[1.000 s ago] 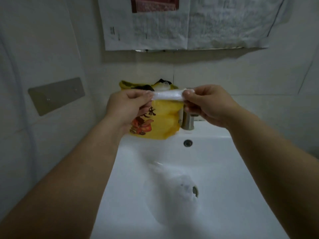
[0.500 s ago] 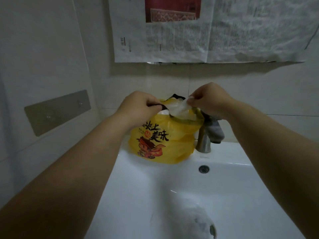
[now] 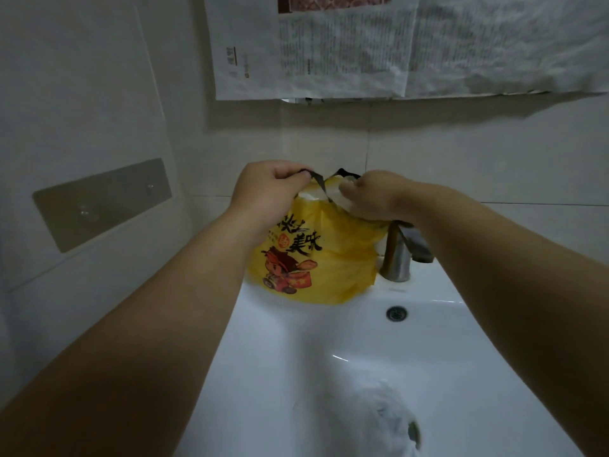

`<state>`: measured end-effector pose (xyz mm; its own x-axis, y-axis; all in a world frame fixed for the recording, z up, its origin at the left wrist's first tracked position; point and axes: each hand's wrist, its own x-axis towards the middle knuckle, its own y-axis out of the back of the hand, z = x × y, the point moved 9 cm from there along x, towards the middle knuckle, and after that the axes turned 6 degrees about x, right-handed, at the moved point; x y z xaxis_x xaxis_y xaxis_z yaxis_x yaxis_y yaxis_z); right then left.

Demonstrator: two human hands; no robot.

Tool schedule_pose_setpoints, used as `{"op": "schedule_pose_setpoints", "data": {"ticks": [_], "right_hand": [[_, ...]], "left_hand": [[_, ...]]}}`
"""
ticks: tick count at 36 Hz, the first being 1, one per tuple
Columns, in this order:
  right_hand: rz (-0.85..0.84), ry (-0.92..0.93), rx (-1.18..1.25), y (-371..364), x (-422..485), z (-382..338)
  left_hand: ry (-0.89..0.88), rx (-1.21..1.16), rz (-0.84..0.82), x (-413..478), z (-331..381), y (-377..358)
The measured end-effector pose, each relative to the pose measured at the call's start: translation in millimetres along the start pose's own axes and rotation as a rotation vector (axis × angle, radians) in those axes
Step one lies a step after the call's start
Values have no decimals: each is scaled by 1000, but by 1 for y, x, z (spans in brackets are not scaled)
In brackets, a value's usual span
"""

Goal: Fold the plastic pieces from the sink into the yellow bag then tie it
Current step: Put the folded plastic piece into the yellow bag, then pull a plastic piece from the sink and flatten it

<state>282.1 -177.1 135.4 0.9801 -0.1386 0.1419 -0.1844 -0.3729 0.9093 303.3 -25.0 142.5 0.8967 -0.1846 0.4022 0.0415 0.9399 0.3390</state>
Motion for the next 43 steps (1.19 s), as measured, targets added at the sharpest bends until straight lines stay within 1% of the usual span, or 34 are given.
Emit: {"op": "schedule_pose_setpoints", "data": {"ticks": [3,6,9,11,13,15,16,18,21,22,23,25,27,28,30,31,32,34,36,37,39,41,43], "right_hand": [[203,84,68,24,-10,0],[389,173,172,44,-31,0],[476,224,265,50,-57,-1],[486,228,314,45,-76,1],[468,203,371,30,-93,6],[391,146,433,1,-107,16],[332,97,466,-16,-109,24],[193,-27,530,-60,-118,45],[-20,-172,490,-128,-131,75],[-112,-199,453,-150,-139,82],[-246,-225,409,-174,-148,86],[-519,-261,245,-210,-168,98],[-676,-238,-10,-224,-184,109],[-694,-222,-124,-226,-186,113],[-648,-193,-201,-222,-182,114],[-591,-178,-194,-220,-176,113],[-531,-185,-156,-218,-172,113],[-371,-218,43,-205,-160,111],[-188,-201,298,-178,-153,100],[-127,-193,452,-164,-150,92],[-62,-165,730,-140,-154,72],[-9,-114,899,-123,-157,55],[48,-106,1041,-113,-163,43]], "left_hand": [[4,19,21,-4,1,1],[-2,94,48,-10,2,4],[-18,155,117,-19,5,14],[-37,154,190,-30,8,22],[-66,93,268,-48,11,27],[-55,3,293,-74,5,24],[-10,-45,256,-84,-5,16],[111,-69,90,-108,-33,-11],[234,111,-178,-143,-74,-47],[250,178,-254,-154,-87,-57],[249,273,-326,-163,-98,-66],[227,422,-453,-175,-111,-80],[238,445,-527,-180,-119,-87],[243,463,-544,-179,-122,-89],[245,530,-578,-179,-129,-90],[250,553,-595,-179,-132,-90],[269,561,-609,-180,-137,-91],[317,524,-612,-181,-142,-90],[386,376,-571,-182,-141,-90],[423,278,-541,-182,-139,-90],[490,111,-463,-183,-132,-87],[558,-75,-344,-177,-133,-80],[637,-275,-302,-177,-135,-73]]}}
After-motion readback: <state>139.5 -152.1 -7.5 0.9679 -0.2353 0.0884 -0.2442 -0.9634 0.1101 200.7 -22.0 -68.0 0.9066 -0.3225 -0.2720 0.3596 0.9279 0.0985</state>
